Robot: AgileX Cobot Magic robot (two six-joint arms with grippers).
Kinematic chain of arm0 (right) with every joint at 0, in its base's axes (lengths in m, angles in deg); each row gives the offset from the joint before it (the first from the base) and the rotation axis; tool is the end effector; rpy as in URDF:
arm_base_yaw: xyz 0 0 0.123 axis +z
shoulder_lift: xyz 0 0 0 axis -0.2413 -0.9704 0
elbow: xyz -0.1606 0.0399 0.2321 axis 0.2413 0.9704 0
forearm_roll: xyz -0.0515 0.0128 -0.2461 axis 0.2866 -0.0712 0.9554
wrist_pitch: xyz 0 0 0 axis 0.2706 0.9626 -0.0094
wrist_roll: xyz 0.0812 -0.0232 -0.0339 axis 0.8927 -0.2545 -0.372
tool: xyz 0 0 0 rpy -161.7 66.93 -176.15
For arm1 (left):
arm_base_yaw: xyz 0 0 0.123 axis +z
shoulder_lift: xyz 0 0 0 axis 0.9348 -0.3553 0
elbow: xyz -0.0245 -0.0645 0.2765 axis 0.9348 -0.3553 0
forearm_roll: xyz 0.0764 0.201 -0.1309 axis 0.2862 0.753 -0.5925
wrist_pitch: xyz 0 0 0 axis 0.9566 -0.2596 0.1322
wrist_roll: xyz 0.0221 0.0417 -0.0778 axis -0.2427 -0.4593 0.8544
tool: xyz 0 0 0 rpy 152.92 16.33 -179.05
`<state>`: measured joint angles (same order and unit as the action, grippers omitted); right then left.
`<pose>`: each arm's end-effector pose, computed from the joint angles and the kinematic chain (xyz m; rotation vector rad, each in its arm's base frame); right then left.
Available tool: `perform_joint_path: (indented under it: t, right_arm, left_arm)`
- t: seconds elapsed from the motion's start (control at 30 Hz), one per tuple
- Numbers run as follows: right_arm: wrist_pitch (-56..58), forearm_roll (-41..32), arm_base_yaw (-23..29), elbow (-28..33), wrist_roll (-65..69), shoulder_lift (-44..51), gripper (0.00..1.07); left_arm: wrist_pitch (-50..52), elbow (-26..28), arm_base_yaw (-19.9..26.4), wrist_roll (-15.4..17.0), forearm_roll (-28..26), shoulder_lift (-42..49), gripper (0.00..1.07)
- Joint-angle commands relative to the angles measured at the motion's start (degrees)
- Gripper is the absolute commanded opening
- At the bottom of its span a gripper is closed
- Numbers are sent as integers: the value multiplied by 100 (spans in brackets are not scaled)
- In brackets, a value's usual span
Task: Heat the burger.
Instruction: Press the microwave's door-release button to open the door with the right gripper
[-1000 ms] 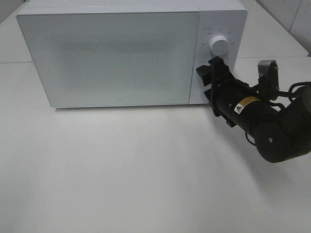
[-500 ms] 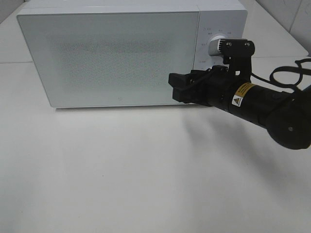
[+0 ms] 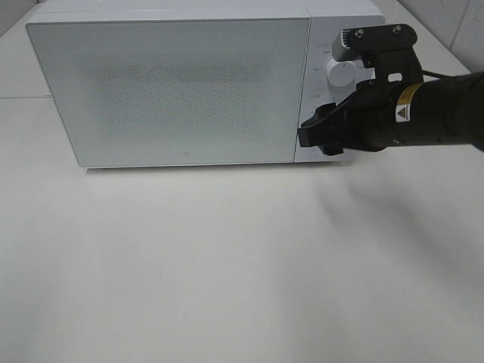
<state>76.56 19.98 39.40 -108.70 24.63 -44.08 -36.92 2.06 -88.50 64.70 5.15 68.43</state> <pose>0.2848 0.1401 0.2003 -0.5141 2.1217 0.3012 -0.0071 -0.0038 0.2802 0.4681 1.9675 -0.2225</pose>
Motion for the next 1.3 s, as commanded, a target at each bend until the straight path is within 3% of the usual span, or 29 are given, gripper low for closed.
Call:
perform_joint_path:
  t: [0.03,0.23,0.33,0.6,0.7,0.9,1.07,1.3]
  right_arm:
    - [1507,0,-11,-521,160,132,58]
    - [3163,69,-160,-1318,0,132,58]
    - [3272,40,-264,-1375,11,132,58]
    - [4314,-848,-1753,-1490,-218,149,58]
    - [4612,-1089,-1988,-1490,-309,281,58]
    - [4962,-1071,-2017,-1490,-350,722,58]
    - [5884,-1060,-2000,-1490,-510,1765,58]
    - [6171,-1071,-2000,-1140,-653,2807,58]
  left_arm:
    - [0,-11,0,-6,-23,115,0]
    - [0,-11,0,-6,-23,115,0]
    - [0,-11,0,-6,-23,115,0]
    - [0,-11,0,-6,-23,115,0]
    - [0,-11,0,-6,-23,115,0]
    - [0,-11,0,-6,-23,115,0]
    - [0,-11,0,-6,-23,115,0]
    - [0,-11,0,-6,-23,115,0]
